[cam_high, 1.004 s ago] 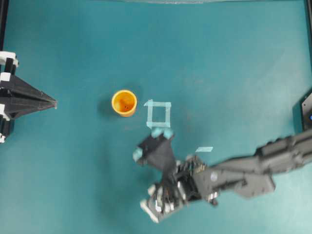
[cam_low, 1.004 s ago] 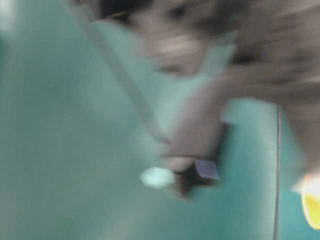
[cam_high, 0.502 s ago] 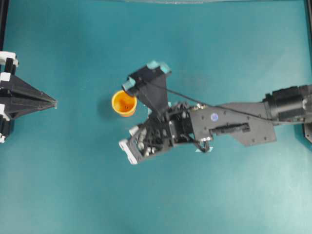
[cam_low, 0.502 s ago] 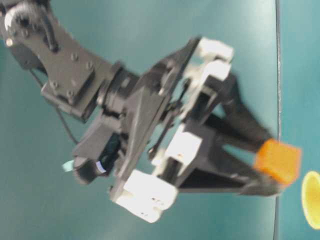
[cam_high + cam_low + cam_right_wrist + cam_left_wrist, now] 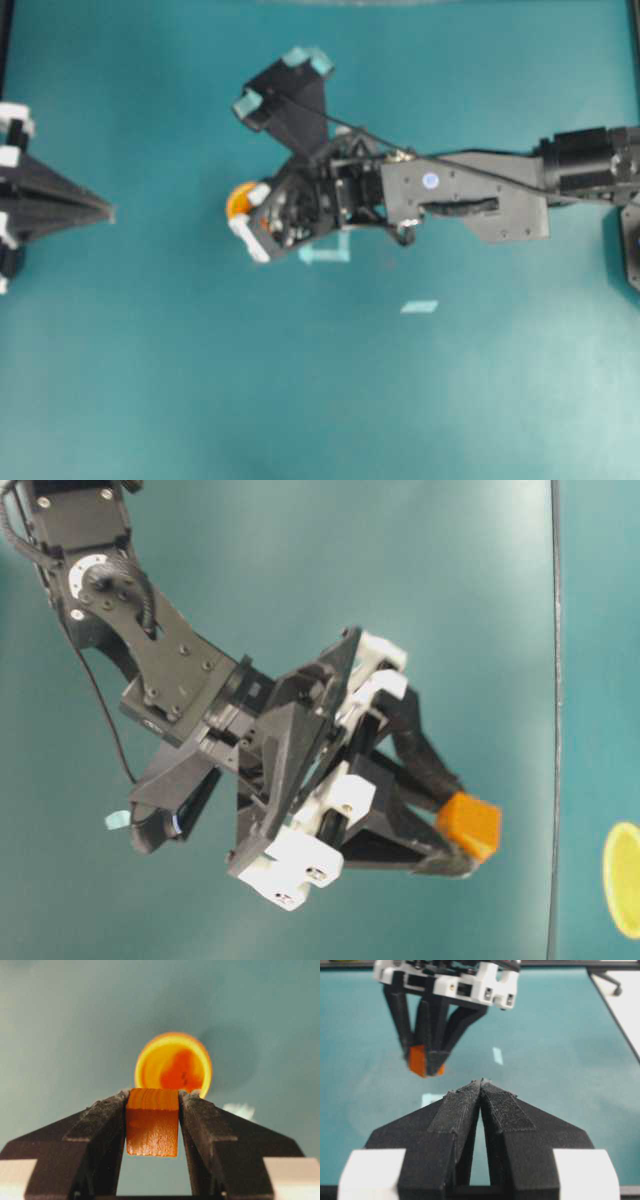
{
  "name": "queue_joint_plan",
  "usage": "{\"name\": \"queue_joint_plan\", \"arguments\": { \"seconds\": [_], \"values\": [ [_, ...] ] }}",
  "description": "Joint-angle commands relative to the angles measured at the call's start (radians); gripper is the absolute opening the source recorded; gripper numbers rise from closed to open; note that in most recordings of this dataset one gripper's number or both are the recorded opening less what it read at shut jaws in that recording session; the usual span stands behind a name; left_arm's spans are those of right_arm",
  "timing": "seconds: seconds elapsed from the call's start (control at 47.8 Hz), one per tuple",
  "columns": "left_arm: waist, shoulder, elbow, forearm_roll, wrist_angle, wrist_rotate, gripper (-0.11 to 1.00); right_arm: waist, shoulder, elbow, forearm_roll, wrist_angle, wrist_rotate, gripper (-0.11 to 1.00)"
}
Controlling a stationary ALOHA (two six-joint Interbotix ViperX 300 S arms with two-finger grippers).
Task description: Move the block toward the cup with right arm.
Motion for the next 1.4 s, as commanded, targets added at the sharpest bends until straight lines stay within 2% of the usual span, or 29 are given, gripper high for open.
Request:
{"name": "queue_joint_plan", "arguments": {
  "seconds": [0.0,0.209,0.355,0.941,1.38],
  "values": [
    [-0.003,0.005,-0.031,0.002,-0.003,0.003,0.07,-0.008,-0.034,-0.028,-0.044,-0.021,-0.003,0.41],
    [-0.003,0.005,-0.031,0.000,-0.005,0.002,0.07,-0.008,-0.018,-0.028,-0.117,-0.049,-0.005,0.41],
    [-0.003,0.005,-0.031,0.000,-0.005,0.002,0.07,-0.011,0.006,-0.028,-0.140,-0.092,-0.003,0.41],
    [-0.003,0.005,-0.031,0.000,-0.006,0.002,0.07,-0.040,0.040,-0.029,-0.141,-0.121,-0.003,0.41],
    [-0.003,0.005,-0.031,0.000,-0.006,0.002,0.07,-0.040,0.067,-0.066,-0.141,-0.121,-0.003,0.41]
  ]
}}
